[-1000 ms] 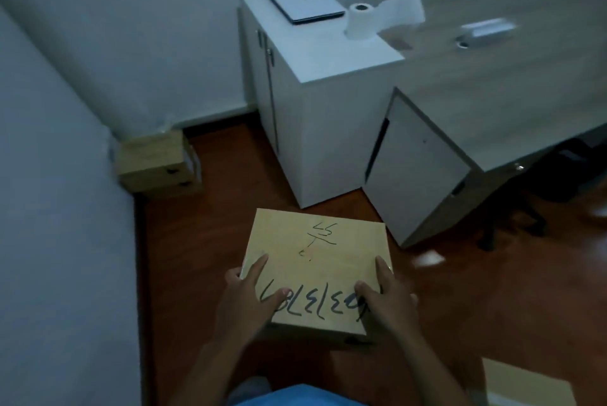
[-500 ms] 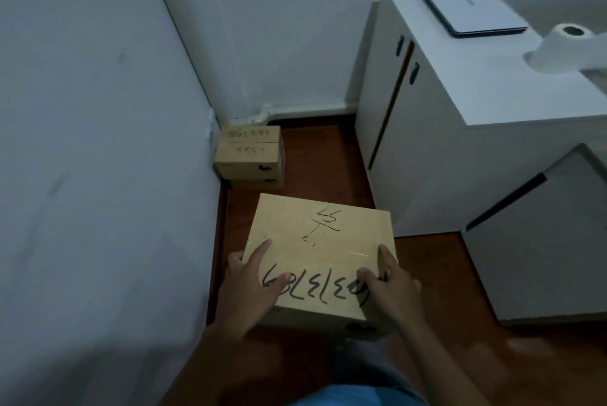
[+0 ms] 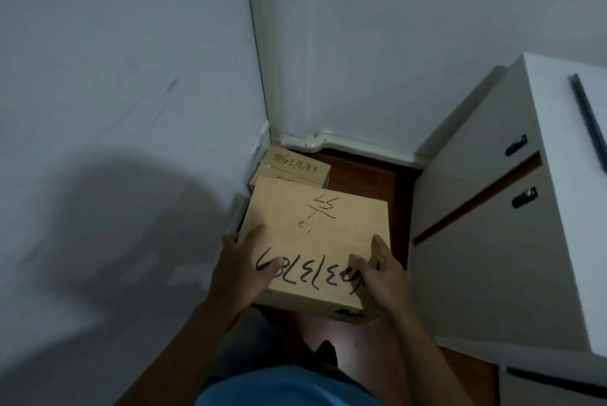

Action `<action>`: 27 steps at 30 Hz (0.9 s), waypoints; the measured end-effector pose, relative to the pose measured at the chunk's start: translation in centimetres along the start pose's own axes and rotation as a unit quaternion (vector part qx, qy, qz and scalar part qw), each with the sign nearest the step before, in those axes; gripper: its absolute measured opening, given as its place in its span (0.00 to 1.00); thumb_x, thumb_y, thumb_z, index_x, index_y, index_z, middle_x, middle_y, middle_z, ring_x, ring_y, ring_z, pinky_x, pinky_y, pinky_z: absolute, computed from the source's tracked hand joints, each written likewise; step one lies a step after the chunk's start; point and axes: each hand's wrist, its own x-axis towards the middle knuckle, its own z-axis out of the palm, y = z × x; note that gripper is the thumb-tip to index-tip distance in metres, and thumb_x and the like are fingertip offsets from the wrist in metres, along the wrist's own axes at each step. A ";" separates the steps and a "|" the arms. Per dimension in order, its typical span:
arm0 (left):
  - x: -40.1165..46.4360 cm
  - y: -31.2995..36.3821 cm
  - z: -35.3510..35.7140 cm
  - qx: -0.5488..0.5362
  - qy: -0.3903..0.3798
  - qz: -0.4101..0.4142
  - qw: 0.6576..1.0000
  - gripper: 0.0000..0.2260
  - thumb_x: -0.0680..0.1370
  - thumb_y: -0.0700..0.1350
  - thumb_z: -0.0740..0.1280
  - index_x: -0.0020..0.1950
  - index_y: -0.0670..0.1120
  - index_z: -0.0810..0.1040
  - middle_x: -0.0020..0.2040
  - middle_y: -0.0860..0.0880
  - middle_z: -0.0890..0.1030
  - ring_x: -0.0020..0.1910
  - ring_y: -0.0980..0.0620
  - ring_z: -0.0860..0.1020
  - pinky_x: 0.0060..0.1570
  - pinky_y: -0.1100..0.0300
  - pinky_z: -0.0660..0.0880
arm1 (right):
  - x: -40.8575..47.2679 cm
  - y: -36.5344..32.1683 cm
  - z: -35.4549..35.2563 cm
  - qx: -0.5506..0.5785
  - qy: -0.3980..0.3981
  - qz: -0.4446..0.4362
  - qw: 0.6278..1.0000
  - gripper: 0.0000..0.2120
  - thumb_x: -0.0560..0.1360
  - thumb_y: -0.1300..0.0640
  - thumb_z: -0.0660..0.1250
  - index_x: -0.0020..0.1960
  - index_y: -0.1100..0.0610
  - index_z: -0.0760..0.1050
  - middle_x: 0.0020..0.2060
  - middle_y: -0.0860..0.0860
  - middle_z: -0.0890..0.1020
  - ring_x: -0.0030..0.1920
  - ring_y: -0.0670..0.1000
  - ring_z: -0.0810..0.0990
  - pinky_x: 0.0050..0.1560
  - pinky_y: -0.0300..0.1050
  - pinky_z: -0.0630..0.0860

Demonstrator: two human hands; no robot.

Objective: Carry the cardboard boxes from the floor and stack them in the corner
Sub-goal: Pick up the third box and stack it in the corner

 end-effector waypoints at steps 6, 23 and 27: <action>13.6 1.6 -0.2 -0.059 -0.021 -0.029 0.998 0.33 0.71 0.61 0.72 0.72 0.63 0.63 0.67 0.46 0.66 0.63 0.45 0.73 0.55 0.53 0.74 | 10.2 -5.8 -0.1 -0.048 0.024 -0.027 0.998 0.39 0.68 0.29 0.61 0.76 0.41 0.59 0.70 0.54 0.74 0.69 0.61 0.70 0.70 0.63 0.64; 50.1 -4.1 -1.8 -0.047 -0.091 0.014 0.995 0.45 0.67 0.57 0.78 0.78 0.57 0.58 0.67 0.48 0.64 0.62 0.52 0.70 0.56 0.59 0.73 | 35.8 -20.1 9.0 0.058 0.011 0.049 0.997 0.36 0.72 0.35 0.68 0.76 0.41 0.61 0.69 0.49 0.73 0.69 0.54 0.70 0.70 0.58 0.67; 55.6 -10.6 5.0 -0.048 -0.081 -0.022 0.995 0.40 0.67 0.56 0.77 0.76 0.57 0.63 0.67 0.47 0.64 0.60 0.55 0.68 0.58 0.58 0.74 | 43.9 -15.1 15.9 0.128 -0.025 0.061 0.990 0.36 0.68 0.39 0.71 0.74 0.36 0.62 0.71 0.47 0.71 0.67 0.47 0.74 0.63 0.54 0.77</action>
